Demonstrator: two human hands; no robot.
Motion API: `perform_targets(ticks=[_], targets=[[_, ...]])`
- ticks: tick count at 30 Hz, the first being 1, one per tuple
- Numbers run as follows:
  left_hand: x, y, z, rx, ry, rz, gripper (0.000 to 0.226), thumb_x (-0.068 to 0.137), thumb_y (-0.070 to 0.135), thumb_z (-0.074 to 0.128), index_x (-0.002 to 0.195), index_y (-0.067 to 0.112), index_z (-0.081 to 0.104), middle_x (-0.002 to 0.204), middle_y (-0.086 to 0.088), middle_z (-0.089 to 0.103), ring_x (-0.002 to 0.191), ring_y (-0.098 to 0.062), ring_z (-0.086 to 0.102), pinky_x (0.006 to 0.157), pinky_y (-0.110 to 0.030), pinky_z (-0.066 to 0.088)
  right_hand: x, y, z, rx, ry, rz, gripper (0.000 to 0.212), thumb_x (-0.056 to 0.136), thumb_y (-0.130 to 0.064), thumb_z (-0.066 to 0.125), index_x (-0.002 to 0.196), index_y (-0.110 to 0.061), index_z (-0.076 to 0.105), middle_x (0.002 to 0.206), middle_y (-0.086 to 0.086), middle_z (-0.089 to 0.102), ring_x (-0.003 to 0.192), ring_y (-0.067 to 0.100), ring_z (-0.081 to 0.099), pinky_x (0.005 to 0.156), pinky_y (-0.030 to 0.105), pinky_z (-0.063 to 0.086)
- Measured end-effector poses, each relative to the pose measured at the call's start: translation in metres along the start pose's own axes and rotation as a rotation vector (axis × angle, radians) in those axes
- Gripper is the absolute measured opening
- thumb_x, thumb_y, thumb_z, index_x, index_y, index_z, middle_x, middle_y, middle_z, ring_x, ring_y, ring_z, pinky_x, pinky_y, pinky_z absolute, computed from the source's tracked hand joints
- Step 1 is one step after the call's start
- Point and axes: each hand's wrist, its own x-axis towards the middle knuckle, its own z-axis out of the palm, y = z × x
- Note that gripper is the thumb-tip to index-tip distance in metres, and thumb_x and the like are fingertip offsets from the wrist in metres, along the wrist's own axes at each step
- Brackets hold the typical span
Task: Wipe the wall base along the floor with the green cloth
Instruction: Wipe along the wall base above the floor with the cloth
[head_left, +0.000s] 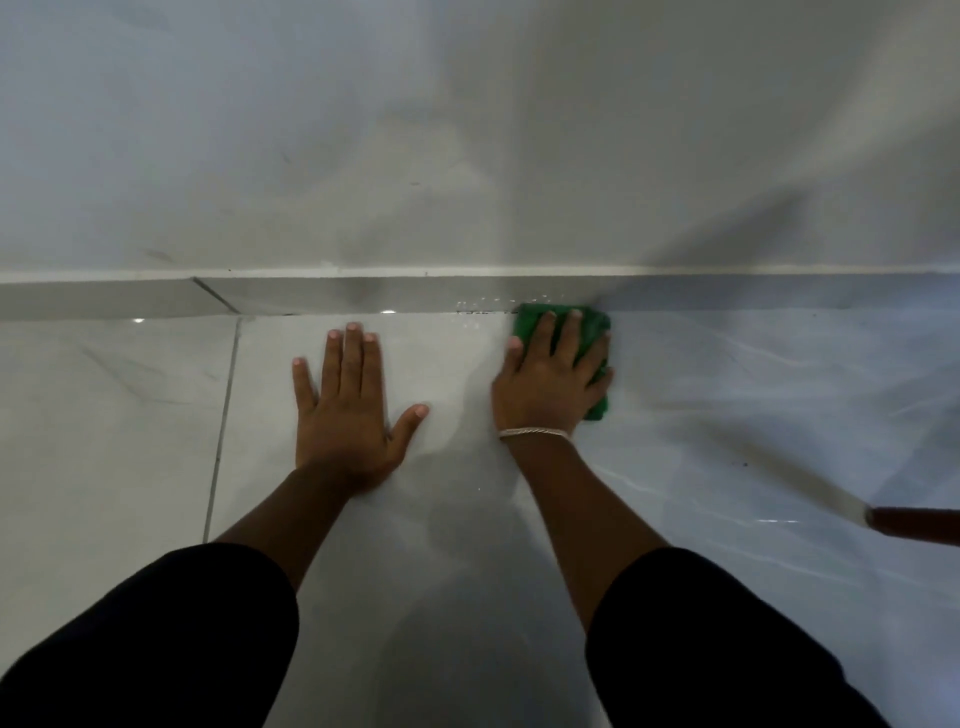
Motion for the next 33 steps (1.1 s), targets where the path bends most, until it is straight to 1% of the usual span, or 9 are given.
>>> perform_targets(ticks=[4, 7, 11, 14, 18, 22, 26, 29, 33], targets=[[0.003, -0.001, -0.001, 0.011, -0.025, 0.001, 0.100, 0.084, 0.078, 0.012, 0.156, 0.010, -0.002, 0.168, -0.012, -0.004, 0.154, -0.028, -0.007, 0.122, -0.061, 0.000, -0.023, -0.038, 0.004, 0.003, -0.084, -0.165, 0.049, 0.089, -0.039, 0.047, 0.132, -0.016, 0.054, 0.141, 0.018, 0.050, 0.130, 0.049, 0.040, 0.103, 0.068, 0.030], [0.000, -0.009, -0.003, 0.019, -0.035, 0.029, 0.100, 0.084, 0.078, 0.012, 0.156, 0.011, -0.003, 0.168, -0.011, -0.005, 0.154, -0.027, -0.008, 0.122, -0.061, 0.000, -0.002, 0.002, -0.005, -0.039, -0.092, -0.291, 0.046, 0.087, -0.039, 0.050, 0.128, -0.021, 0.056, 0.138, 0.016, 0.052, 0.126, 0.045, 0.044, 0.101, 0.067, 0.033], [-0.006, -0.021, -0.006, 0.018, -0.036, 0.015, 0.099, 0.085, 0.077, 0.016, 0.156, 0.011, -0.003, 0.168, -0.011, -0.006, 0.154, -0.028, -0.009, 0.121, -0.062, -0.001, 0.021, 0.039, -0.014, -0.013, -0.039, 0.020, 0.045, 0.086, -0.034, 0.050, 0.128, -0.021, 0.057, 0.141, 0.015, 0.049, 0.128, 0.047, 0.040, 0.102, 0.069, 0.028], [-0.005, -0.019, -0.007, 0.035, -0.047, 0.023, 0.099, 0.084, 0.077, 0.014, 0.156, 0.010, -0.003, 0.167, -0.012, -0.006, 0.154, -0.031, -0.009, 0.120, -0.063, -0.002, 0.008, -0.008, -0.005, 0.045, -0.025, 0.238, 0.050, 0.080, -0.027, 0.052, 0.129, -0.017, 0.055, 0.143, 0.017, 0.046, 0.130, 0.052, 0.035, 0.104, 0.070, 0.024], [-0.003, -0.018, -0.006, 0.051, -0.054, 0.022, 0.102, 0.082, 0.080, 0.007, 0.156, 0.012, -0.005, 0.167, -0.011, -0.009, 0.154, -0.031, -0.011, 0.121, -0.062, -0.004, -0.026, -0.055, 0.005, 0.021, -0.095, -0.042, 0.051, 0.075, -0.025, 0.057, 0.125, -0.016, 0.056, 0.136, 0.017, 0.053, 0.126, 0.052, 0.041, 0.102, 0.069, 0.028], [-0.004, -0.019, -0.007, 0.052, -0.051, 0.030, 0.100, 0.083, 0.079, 0.010, 0.156, 0.012, -0.004, 0.167, -0.011, -0.008, 0.154, -0.030, -0.011, 0.121, -0.063, -0.002, -0.004, -0.013, -0.006, -0.073, -0.070, -0.251, 0.044, 0.079, -0.039, 0.054, 0.120, -0.024, 0.060, 0.131, 0.012, 0.056, 0.114, 0.043, 0.050, 0.095, 0.060, 0.038], [-0.005, -0.021, -0.006, 0.030, -0.036, 0.043, 0.098, 0.085, 0.076, 0.014, 0.156, 0.010, -0.001, 0.168, -0.012, -0.006, 0.154, -0.031, -0.009, 0.120, -0.064, -0.002, 0.023, 0.031, -0.017, -0.058, -0.071, -0.031, 0.045, 0.082, -0.037, 0.051, 0.124, -0.023, 0.058, 0.138, 0.015, 0.048, 0.118, 0.045, 0.044, 0.095, 0.059, 0.036], [-0.003, -0.019, -0.003, 0.034, -0.026, 0.045, 0.098, 0.085, 0.076, 0.015, 0.156, 0.010, 0.000, 0.167, -0.013, -0.005, 0.154, -0.032, -0.008, 0.119, -0.066, -0.001, 0.009, -0.003, -0.010, -0.012, -0.031, 0.164, 0.047, 0.075, -0.029, 0.055, 0.121, -0.018, 0.060, 0.134, 0.018, 0.051, 0.116, 0.049, 0.046, 0.093, 0.059, 0.036], [-0.002, -0.020, -0.003, 0.059, -0.052, 0.051, 0.101, 0.082, 0.078, 0.009, 0.156, 0.010, -0.002, 0.167, -0.014, -0.006, 0.154, -0.032, -0.008, 0.119, -0.066, -0.002, -0.030, -0.079, 0.002, 0.058, -0.105, -0.020, 0.058, 0.065, -0.027, 0.052, 0.121, -0.016, 0.060, 0.136, 0.017, 0.053, 0.120, 0.050, 0.046, 0.097, 0.061, 0.035]])
